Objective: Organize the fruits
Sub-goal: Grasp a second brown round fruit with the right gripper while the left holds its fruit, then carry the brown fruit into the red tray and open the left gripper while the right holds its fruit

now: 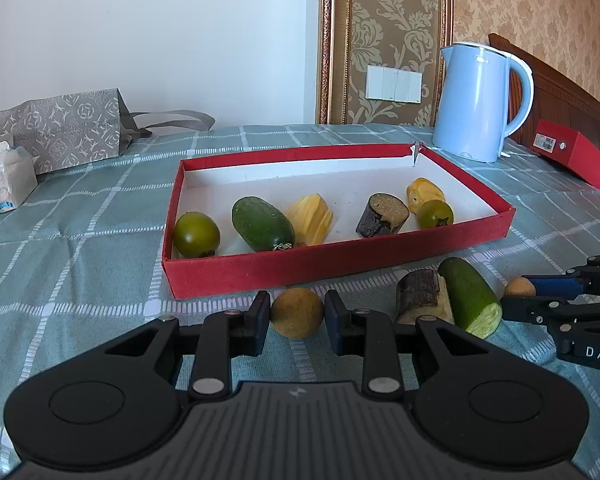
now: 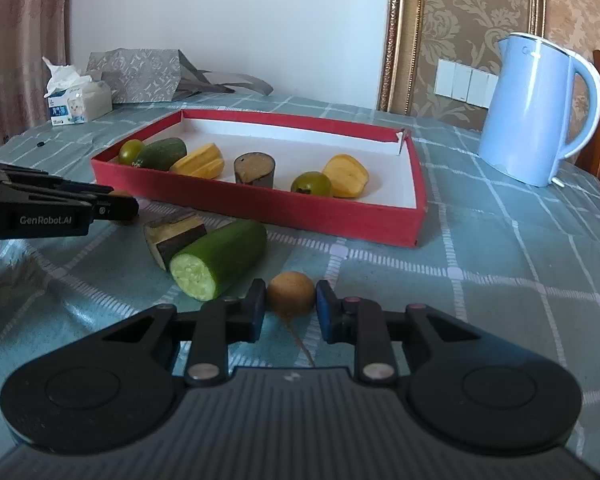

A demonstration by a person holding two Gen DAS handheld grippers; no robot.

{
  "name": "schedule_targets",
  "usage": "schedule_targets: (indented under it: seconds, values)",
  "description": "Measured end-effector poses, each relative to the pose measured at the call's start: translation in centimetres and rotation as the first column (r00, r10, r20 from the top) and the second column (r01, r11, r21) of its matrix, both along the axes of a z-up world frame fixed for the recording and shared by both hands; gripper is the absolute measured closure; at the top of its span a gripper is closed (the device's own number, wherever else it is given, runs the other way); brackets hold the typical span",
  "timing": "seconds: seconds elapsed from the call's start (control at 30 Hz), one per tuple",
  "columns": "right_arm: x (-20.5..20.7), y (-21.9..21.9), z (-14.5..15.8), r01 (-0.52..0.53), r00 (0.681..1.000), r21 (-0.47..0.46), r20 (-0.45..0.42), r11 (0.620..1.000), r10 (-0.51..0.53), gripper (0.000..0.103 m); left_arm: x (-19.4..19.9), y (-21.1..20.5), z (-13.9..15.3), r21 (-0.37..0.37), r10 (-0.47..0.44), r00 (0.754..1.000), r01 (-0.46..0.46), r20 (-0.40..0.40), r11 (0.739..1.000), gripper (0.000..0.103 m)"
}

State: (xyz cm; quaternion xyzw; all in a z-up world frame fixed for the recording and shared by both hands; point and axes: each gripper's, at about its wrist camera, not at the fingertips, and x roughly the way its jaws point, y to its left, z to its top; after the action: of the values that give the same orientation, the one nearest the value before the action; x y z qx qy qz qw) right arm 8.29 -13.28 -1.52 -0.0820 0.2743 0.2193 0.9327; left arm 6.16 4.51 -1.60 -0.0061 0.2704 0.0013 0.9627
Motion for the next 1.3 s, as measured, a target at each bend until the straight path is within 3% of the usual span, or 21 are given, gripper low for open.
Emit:
schedule_targets:
  seconds: [1.1, 1.3]
  values:
    - [0.0, -1.4, 0.4, 0.040, 0.999, 0.118, 0.016, 0.992, -0.042, 0.078, 0.0, 0.0, 0.1, 0.002, 0.016, 1.000, -0.016, 0.005, 1.000, 0.075]
    - [0.1, -1.8, 0.4, 0.061, 0.998, 0.130, 0.019, 0.990, -0.064, 0.078, -0.7, 0.1, 0.5, -0.007, 0.006, 0.999, -0.006, 0.034, 1.000, 0.075]
